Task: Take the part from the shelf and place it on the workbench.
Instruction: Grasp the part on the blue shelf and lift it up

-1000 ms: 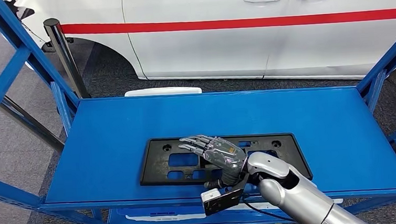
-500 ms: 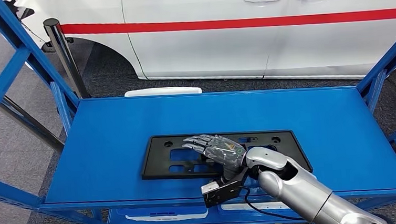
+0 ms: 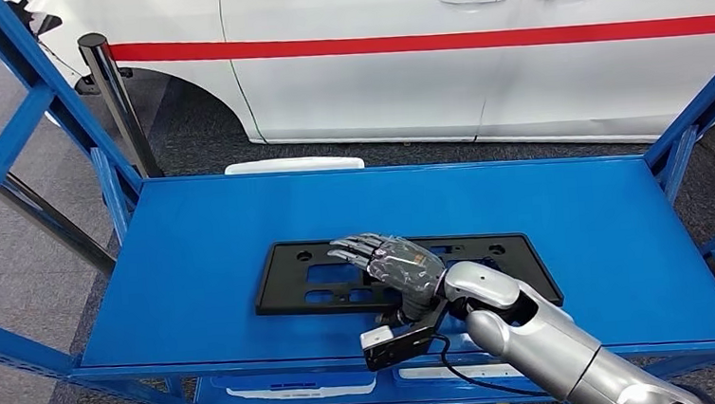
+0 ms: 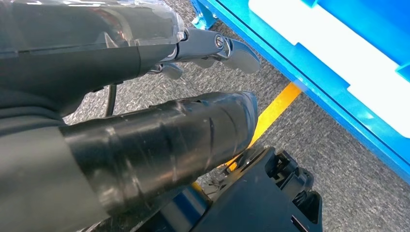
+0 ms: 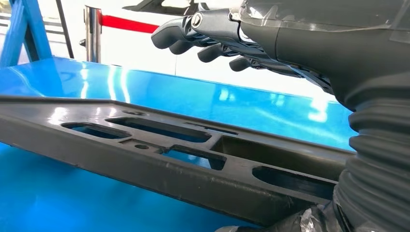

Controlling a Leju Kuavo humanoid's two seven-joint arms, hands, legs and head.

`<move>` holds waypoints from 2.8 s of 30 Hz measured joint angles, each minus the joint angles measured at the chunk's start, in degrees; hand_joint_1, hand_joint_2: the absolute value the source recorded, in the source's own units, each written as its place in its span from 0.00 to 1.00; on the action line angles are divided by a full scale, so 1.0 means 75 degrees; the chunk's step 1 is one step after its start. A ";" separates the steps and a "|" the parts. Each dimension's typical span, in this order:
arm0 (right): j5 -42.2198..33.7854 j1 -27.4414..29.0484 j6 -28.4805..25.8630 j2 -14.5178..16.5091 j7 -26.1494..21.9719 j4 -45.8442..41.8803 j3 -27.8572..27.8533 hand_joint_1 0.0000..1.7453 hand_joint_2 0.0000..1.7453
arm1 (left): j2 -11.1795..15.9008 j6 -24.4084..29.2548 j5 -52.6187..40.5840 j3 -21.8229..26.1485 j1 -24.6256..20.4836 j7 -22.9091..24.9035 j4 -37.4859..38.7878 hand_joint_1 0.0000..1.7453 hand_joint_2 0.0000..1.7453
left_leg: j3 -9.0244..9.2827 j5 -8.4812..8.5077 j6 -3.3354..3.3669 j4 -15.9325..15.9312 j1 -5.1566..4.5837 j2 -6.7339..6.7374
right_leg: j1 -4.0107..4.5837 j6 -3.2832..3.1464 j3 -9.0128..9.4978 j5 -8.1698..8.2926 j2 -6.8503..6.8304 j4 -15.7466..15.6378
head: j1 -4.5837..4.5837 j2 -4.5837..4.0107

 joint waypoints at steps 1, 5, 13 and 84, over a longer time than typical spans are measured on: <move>0.0142 -0.0001 -0.0041 0.0000 0.0088 0.0000 0.0004 0.00 1.00 | 0.0001 0.0006 0.0003 0.0004 0.0001 0.0000 0.0000 0.00 0.00 | 0.0000 0.0000 0.0000 0.0000 0.0000 0.0000 | 0.0000 0.0000 0.0000 0.0000 0.0000 0.0000 | 0.0000 0.0000; 0.0607 -0.0006 -0.0175 0.0000 0.0357 0.0027 0.0032 0.00 1.00 | 0.0004 0.0020 0.0012 0.0027 0.0005 0.0000 0.0001 0.00 0.00 | 0.0000 0.0000 0.0000 0.0000 0.0000 0.0000 | 0.0000 0.0000 0.0002 0.0000 -0.0001 0.0000 | 0.0000 0.0000; 0.0755 -0.0002 -0.0171 0.0006 0.0399 0.0199 0.0181 0.00 1.00 | 0.0007 0.0020 -0.0014 0.0130 0.0008 0.0007 -0.0001 0.00 0.00 | -0.0002 0.0000 0.0000 0.0000 0.0000 -0.0001 | 0.0000 0.0000 0.0001 0.0000 -0.0004 0.0000 | 0.0000 0.0000; 0.4955 0.1493 -0.3211 0.0278 0.2616 0.0742 -0.1036 1.00 1.00 | 0.0009 0.0208 -0.0239 0.0360 0.0124 0.0143 0.0001 0.00 0.00 | 0.0011 0.0000 0.0000 0.0000 -0.0002 0.0000 | -0.0003 0.0000 0.0003 -0.0001 -0.0004 0.0000 | 0.0000 0.0000</move>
